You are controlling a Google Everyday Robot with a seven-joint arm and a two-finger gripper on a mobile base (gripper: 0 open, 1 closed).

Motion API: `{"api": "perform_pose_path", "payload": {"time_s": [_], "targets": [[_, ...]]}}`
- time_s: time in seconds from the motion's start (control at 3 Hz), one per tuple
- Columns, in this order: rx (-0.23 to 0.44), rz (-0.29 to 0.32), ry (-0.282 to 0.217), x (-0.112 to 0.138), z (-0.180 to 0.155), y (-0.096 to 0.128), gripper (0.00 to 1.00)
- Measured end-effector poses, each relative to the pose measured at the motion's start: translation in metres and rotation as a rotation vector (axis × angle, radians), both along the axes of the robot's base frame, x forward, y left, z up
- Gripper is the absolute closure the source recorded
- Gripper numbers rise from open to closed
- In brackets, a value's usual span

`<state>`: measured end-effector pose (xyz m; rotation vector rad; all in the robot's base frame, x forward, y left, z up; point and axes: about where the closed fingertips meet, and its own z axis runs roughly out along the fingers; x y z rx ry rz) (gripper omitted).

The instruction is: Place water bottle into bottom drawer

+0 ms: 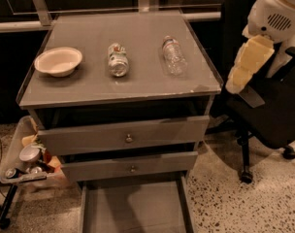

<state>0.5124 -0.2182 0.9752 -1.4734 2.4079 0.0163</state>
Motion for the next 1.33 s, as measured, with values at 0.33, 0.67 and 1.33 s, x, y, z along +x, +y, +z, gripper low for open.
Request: {"api": "perform_pose_path", "payload": {"time_s": [0.33, 0.67, 1.33], "targets": [[0.032, -0.064, 0.024, 0.045, 0.000, 0.000, 0.00], [0.044, -0.068, -0.018, 0.056, 0.009, 0.000, 0.00], [0.157, -0.122, -0.014, 0.100, 0.003, 0.032, 0.00]]}}
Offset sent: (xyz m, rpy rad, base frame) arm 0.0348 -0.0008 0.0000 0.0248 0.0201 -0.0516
